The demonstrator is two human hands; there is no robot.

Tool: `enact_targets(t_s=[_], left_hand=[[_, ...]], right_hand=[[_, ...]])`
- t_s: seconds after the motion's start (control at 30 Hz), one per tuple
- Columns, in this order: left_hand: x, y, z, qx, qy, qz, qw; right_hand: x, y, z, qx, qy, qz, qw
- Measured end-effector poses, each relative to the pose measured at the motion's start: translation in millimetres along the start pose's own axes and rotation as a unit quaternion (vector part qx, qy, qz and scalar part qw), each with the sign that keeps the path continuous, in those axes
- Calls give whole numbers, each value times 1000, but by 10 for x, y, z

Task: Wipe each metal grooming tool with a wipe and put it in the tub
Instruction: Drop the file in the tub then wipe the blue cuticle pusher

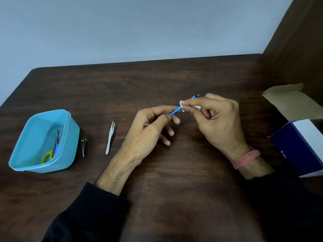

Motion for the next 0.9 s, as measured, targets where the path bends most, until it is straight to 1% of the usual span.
enact_targets(t_s=[0.1,0.27,0.4,0.67,0.77,0.9], left_hand=[[-12,4,-10,4,-13,-14,1000],[-2,-2,-15,3,-44,-42,998],[8,-6,4,-4,-40,-45,998],[30,-10,-10,0,-60,-51,997],[21,-3,-3,-4,-65,-53,996],[-30,18,-1,-4,-57,-60,997]], right_hand=[[89,45,-53,27,-15,27,999],[76,34,-32,22,-4,26,999],[156,65,-65,44,1,56,997],[222,92,-95,76,-1,86,993],[243,92,-122,89,-2,89,992],[203,68,-104,78,-10,74,994]])
Point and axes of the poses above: each hand's wrist, its own y-axis away from the middle knuckle, its own z-axis out of the back of the hand, x = y × z, the point moved 8 cm from there along -y, towards the middle knuckle, and after that the axes turned 14 degrees about -x, right-handed, at the moved point
